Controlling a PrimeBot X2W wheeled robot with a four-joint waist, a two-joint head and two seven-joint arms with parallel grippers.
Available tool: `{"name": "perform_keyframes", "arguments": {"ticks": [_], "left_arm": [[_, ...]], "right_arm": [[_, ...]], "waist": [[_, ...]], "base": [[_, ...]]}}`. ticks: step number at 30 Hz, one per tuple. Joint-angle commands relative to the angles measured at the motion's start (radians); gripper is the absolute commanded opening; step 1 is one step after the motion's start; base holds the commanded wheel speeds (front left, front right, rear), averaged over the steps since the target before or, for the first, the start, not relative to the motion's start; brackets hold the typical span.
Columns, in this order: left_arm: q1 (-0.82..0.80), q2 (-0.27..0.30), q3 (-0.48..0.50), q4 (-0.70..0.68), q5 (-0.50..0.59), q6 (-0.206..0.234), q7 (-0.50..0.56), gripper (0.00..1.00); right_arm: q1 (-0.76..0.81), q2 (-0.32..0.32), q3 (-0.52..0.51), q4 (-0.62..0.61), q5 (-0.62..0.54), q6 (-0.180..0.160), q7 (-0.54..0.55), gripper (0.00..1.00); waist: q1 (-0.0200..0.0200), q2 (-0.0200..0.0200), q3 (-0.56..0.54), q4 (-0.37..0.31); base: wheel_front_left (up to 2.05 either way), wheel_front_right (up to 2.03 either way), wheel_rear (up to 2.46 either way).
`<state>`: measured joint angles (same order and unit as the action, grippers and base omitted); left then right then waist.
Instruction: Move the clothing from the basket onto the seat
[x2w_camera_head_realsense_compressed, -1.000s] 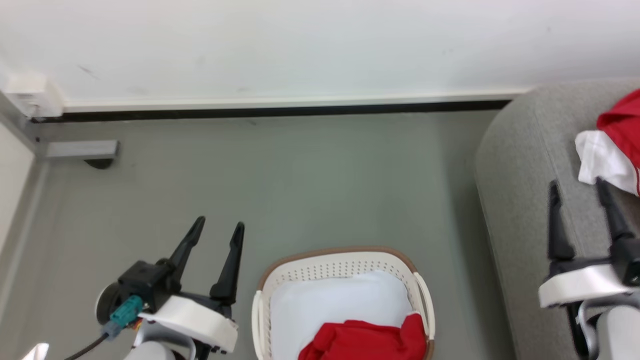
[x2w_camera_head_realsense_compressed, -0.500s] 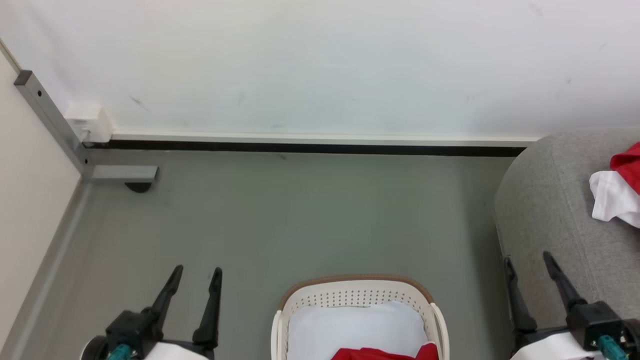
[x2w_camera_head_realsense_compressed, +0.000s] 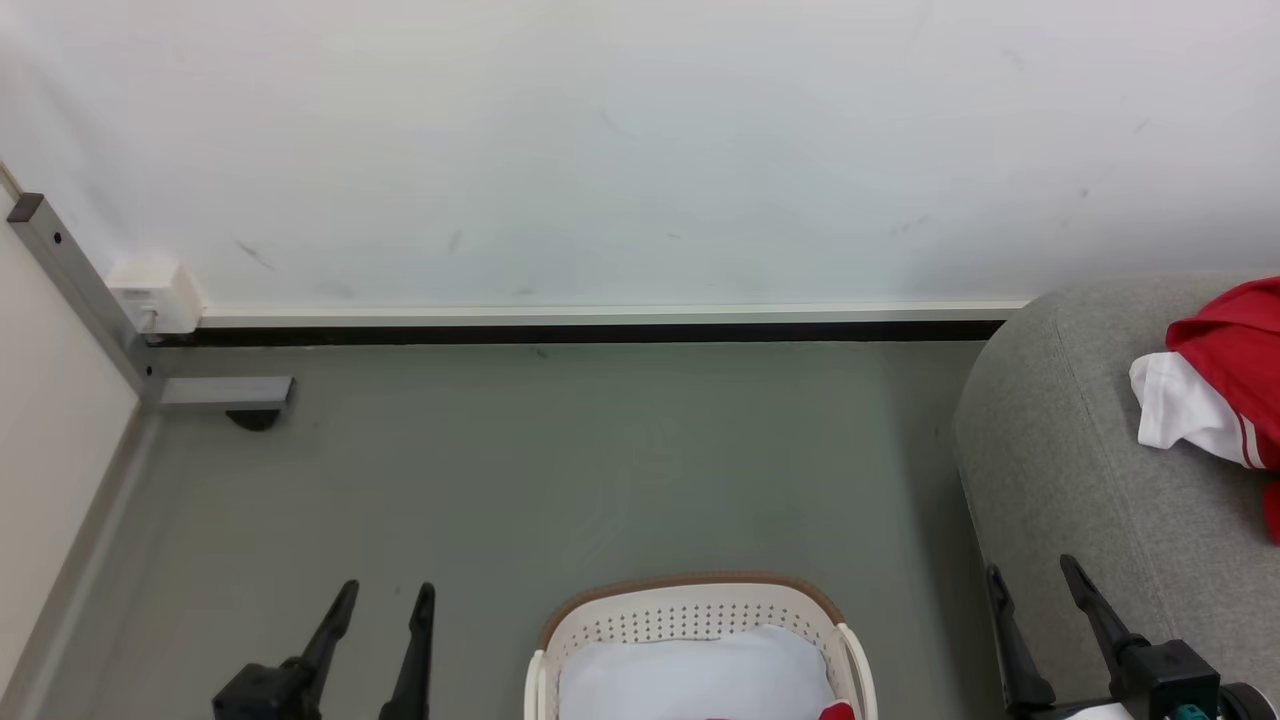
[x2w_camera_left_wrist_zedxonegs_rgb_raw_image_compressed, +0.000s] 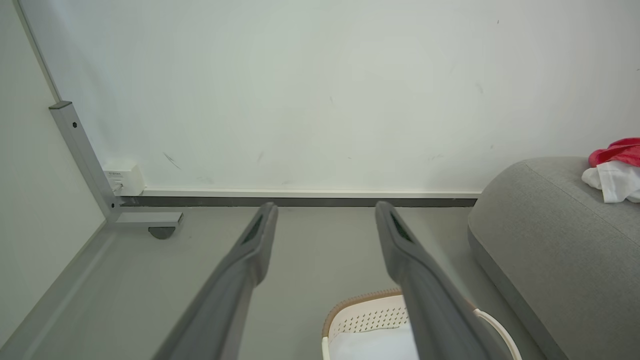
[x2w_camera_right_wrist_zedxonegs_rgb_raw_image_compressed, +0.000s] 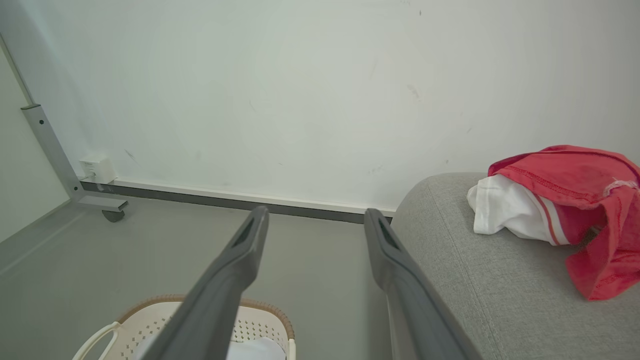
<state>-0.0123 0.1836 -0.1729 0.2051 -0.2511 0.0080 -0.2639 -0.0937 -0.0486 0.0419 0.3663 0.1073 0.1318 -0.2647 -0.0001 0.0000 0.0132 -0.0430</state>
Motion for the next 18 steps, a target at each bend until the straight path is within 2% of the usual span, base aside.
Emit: {"name": "perform_keyframes", "arguments": {"ticks": [1,12,18], "left_arm": [[0.014,-0.006,0.010,0.006,0.017,-0.007,-0.001,1.00],[0.014,-0.048,0.067,0.028,0.066,-0.054,-0.001,1.00],[-0.030,-0.053,0.077,0.031,0.088,-0.083,-0.001,1.00]], "right_arm": [[0.016,-0.004,-0.003,0.006,0.005,-0.002,0.001,1.00],[-0.002,-0.004,-0.007,0.009,-0.006,-0.002,0.001,1.00],[-0.043,-0.004,-0.015,-0.013,-0.011,-0.002,0.001,1.00]], "waist": [[0.0001,0.0000,-0.001,-0.001],[0.0001,0.0000,0.006,0.001],[0.0001,0.0000,0.064,-0.011]], "base": [[0.00,0.00,0.00],[0.00,0.00,0.00],[0.00,0.00,0.00]]}}
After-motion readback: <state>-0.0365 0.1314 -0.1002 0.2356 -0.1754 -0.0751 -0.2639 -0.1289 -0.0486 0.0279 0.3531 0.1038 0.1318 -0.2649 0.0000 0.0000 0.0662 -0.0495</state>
